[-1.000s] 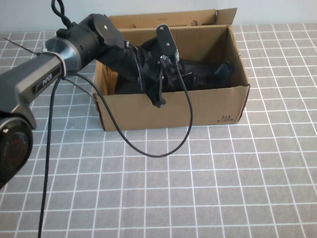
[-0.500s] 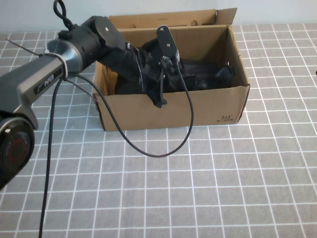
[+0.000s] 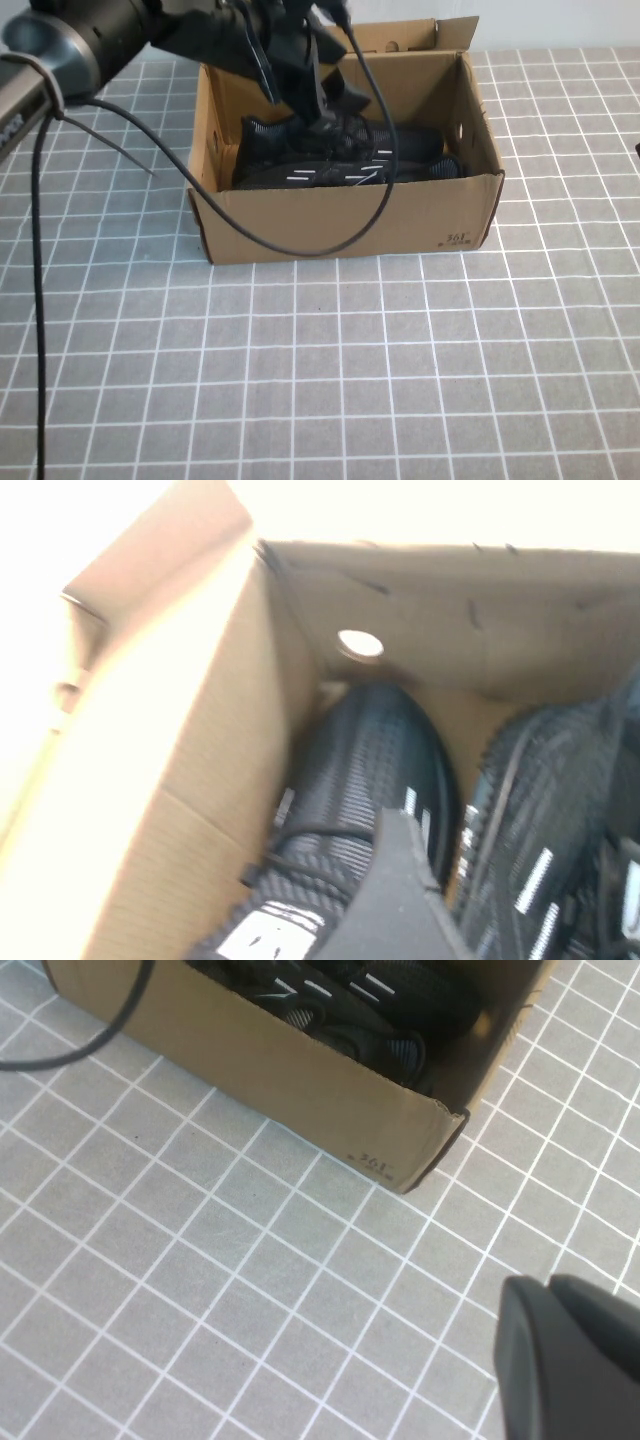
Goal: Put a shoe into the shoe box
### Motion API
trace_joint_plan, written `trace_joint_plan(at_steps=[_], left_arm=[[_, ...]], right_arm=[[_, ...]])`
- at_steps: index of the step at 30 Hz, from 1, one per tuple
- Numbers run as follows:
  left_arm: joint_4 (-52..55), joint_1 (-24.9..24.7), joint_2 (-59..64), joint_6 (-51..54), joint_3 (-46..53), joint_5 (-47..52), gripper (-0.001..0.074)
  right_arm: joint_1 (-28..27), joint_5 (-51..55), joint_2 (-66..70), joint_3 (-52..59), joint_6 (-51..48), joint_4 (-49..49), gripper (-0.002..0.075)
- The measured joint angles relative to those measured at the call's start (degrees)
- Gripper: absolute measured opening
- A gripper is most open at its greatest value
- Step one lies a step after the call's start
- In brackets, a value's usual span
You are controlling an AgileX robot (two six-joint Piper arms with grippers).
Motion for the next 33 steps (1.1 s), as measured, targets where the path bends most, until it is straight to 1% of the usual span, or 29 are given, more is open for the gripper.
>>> trace_joint_plan(at_steps=[4, 6, 9, 11, 12, 13, 15, 19, 22, 25, 30, 33], left_arm=[[-0.23, 0.0, -1.1, -2.86, 0.0, -1.14, 0.0457], [-0.23, 0.0, -1.62, -7.18, 0.0, -1.19, 0.041], [0.43, 0.0, -2.6, -14.07, 0.0, -0.98, 0.0277], [0.85, 0.0, -3.64, -17.45, 0.0, -0.84, 0.0152], [1.37, 0.0, -3.99, -18.51, 0.0, -0.84, 0.0107], [1.93, 0.0, -4.71, -19.92, 0.0, -0.84, 0.0069], [3.29, 0.0, -5.83, -22.9, 0.0, -0.55, 0.0029], [7.27, 0.0, -9.04, -27.77, 0.0, 0.79, 0.0006], [9.56, 0.0, -12.75, -28.47, 0.0, 1.39, 0.0001], [10.19, 0.0, -17.39, -29.71, 0.0, 2.49, 0.0], [12.74, 0.0, -24.95, -33.09, 0.1, 7.85, 0.0], [14.97, 0.0, -29.55, -35.54, 2.6, 8.42, 0.0001]], right_arm=[[0.0, -0.02, 0.0, 0.0, 0.0, 0.0, -0.0016], [0.0, -0.02, 0.0, 0.0, 0.0, 0.0, -0.0016], [0.0, -0.02, 0.0, 0.0, 0.0, 0.0, -0.0016], [0.0, -0.02, 0.0, 0.0, 0.0, 0.13, -0.0016], [0.0, -0.02, 0.0, 0.0, 0.0, 0.65, -0.0016], [0.0, -0.02, 0.0, 0.0, 0.0, 0.95, -0.0016], [0.0, 1.04, 0.0, 0.0, 0.0, 2.05, -0.0016], [0.0, 4.51, -0.68, 0.09, 0.56, 3.76, -0.0016], [0.0, 6.38, -2.72, 0.09, 2.82, 3.87, -0.0016], [0.0, 8.14, -5.93, 0.09, 5.84, 3.87, -0.0016], [0.0, 13.05, -12.46, 0.09, 10.12, 3.87, -0.0016], [0.0, 15.14, -17.03, 0.09, 11.37, 3.87, -0.0016]])
